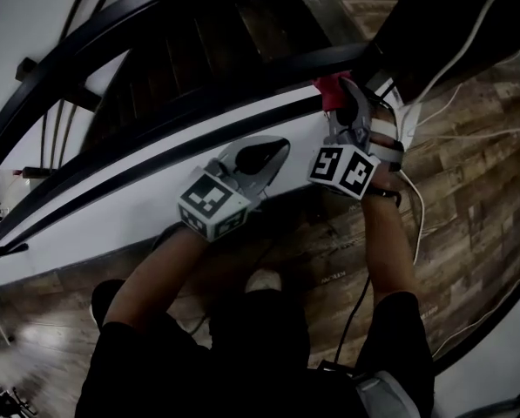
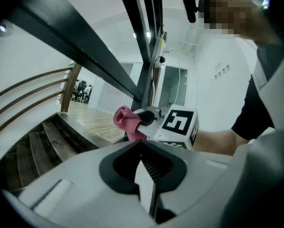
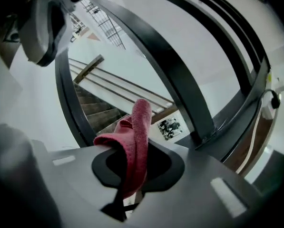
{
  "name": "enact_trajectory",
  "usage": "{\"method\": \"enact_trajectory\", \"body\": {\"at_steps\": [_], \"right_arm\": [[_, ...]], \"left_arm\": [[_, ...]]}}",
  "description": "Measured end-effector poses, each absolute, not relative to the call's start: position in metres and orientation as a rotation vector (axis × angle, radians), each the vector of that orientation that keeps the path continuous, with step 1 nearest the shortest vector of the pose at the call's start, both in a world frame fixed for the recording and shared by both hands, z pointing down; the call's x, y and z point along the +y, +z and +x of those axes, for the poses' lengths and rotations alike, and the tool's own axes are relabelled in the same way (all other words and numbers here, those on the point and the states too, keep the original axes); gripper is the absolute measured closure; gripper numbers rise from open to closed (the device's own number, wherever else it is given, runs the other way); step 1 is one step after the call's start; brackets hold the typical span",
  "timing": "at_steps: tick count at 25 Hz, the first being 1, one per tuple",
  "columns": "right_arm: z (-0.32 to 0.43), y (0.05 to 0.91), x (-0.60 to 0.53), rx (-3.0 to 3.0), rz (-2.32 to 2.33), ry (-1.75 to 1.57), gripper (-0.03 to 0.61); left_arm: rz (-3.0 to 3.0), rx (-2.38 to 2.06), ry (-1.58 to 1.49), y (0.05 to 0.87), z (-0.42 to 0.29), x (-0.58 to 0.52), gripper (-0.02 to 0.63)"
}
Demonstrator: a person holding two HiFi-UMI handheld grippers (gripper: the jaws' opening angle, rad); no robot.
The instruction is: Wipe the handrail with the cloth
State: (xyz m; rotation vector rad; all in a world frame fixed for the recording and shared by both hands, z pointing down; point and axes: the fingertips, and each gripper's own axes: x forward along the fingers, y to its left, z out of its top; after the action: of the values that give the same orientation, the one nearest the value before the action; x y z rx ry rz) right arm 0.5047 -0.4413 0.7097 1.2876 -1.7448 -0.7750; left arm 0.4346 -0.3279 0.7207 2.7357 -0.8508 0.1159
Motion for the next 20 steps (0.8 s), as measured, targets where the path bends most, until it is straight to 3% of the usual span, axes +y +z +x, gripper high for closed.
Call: {"method": "enact_trajectory", "body": {"at_steps": [5, 20], "right_arm": [[0.510, 0.729, -0.451, -1.883, 1.398, -0.330, 0.535], [0.498, 0.753, -0.448, -2.142, 1.400, 0.190, 0.537]], "left_arm": [[2.766, -0.852, 0.187, 0.724, 0.439, -0.325, 0.615], [2.830, -0.846, 0.353, 0.747, 0.424, -0.311, 0.615]]}}
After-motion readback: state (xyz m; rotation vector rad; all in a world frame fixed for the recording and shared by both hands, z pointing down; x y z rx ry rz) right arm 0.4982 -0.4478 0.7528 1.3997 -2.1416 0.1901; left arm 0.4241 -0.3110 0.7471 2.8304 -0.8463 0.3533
